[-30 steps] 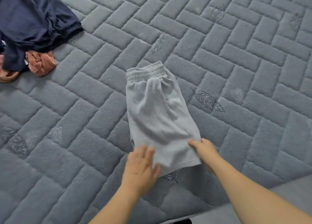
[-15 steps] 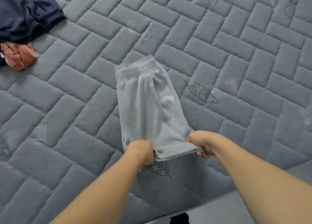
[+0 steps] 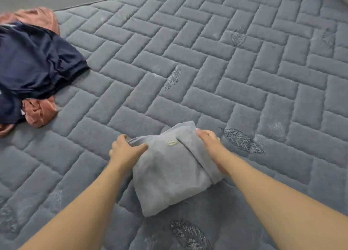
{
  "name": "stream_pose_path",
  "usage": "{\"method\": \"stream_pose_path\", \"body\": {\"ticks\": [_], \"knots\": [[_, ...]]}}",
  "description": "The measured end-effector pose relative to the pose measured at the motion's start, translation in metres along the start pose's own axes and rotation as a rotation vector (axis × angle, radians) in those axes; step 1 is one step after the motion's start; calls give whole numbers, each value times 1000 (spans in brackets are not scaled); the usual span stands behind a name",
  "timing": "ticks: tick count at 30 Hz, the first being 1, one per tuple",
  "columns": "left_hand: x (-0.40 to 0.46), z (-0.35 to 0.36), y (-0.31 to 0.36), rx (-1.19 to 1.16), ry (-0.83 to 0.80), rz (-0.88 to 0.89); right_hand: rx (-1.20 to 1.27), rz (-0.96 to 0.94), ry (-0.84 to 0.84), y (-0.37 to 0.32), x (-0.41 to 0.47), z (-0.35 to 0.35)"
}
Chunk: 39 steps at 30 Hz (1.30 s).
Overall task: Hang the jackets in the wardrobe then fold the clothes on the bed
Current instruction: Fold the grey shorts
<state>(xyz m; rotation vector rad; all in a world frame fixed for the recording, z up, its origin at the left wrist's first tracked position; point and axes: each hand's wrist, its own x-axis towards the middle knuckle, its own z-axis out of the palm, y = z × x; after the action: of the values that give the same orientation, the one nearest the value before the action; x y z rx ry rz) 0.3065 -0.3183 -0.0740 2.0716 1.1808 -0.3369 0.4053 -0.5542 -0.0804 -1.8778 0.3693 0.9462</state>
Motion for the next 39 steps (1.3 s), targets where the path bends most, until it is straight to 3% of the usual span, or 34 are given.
{"method": "stream_pose_path", "body": {"ticks": [3, 6, 10, 15, 18, 25, 29, 32, 35, 37, 39], "knots": [[6, 26, -19, -307, -105, -263, -425, 38, 55, 4, 23, 33], [9, 50, -23, -593, -148, -319, -562, -3, 103, -1, 40, 44], [0, 62, -9, -694, -158, -259, -166, 23, -107, -6, 37, 27], [-57, 27, 50, -658, -198, 4, 320, 185, -227, -9, -35, -48], [-110, 0, 105, -586, -211, 142, 505, 179, -87, -17, -95, -106], [-256, -36, 227, -532, -405, 390, 524, 13, 285, -27, -269, -218], [-349, -56, 284, -552, -545, 517, 426, -140, 397, -17, -387, -261], [-429, -75, 318, -565, -654, 628, 216, -163, 528, -9, -477, -288], [-511, -94, 350, -564, -728, 761, 187, -230, 829, 13, -557, -316], [-562, -101, 371, -580, -757, 854, 303, -257, 1112, 29, -595, -332], [-627, -104, 385, -590, -796, 948, 702, -281, 1196, 53, -633, -346]]}}
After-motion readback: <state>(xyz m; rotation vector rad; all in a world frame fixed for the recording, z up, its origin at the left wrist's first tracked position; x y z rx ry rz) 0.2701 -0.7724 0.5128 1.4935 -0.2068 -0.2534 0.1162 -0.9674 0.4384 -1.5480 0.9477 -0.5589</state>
